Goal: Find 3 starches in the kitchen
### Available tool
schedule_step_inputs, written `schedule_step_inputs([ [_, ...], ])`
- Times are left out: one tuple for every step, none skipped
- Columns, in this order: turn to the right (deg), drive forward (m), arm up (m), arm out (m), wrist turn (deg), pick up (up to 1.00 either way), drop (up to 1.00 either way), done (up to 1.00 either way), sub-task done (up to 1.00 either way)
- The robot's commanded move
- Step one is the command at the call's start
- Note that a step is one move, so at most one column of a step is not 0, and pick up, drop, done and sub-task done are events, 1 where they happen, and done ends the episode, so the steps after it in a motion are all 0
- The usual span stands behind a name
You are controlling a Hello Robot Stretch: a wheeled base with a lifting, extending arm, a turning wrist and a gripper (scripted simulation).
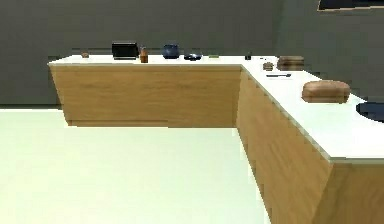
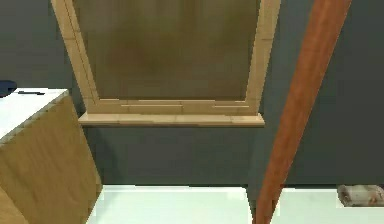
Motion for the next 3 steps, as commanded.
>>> schedule_step_inputs([
  [0.0, 0.05, 0.0, 0.0, 0.0, 0.0, 0.0, 0.0, 0.0],
  [0.0, 0.35, 0.0, 0.0, 0.0, 0.0, 0.0, 0.0, 0.0],
  [0.0, 1.0, 0.0, 0.0, 0.0, 0.0, 0.0, 0.0, 0.0],
])
